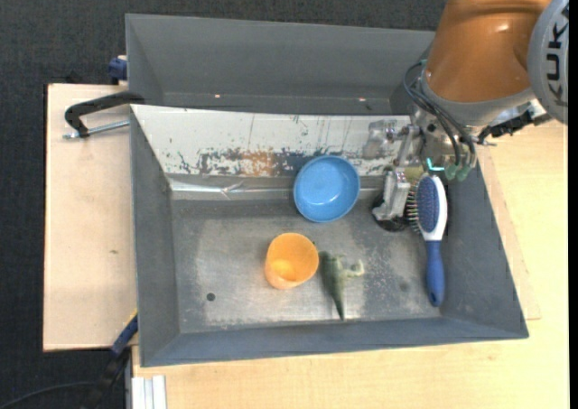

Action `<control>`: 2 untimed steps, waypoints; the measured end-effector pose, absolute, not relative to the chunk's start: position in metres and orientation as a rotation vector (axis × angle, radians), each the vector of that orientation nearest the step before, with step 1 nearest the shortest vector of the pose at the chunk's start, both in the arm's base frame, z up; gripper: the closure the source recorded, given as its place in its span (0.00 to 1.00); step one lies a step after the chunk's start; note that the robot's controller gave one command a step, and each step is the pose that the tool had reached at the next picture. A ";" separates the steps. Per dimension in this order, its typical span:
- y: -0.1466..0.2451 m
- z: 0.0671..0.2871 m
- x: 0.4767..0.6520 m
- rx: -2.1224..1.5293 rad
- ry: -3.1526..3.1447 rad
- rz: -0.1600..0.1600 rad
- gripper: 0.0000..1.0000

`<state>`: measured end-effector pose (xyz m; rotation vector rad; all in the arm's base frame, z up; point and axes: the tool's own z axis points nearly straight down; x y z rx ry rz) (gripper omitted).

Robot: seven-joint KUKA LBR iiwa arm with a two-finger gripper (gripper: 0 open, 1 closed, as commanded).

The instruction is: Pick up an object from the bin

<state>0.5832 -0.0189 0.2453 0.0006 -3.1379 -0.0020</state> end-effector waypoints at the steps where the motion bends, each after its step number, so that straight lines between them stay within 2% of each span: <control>1: 0.042 0.066 0.554 0.170 -3.130 -0.003 0.00; 2: -0.014 0.101 0.502 0.653 -3.072 0.002 0.00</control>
Offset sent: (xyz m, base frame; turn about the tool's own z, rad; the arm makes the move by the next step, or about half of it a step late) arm -0.0274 0.0582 -0.1753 -0.1050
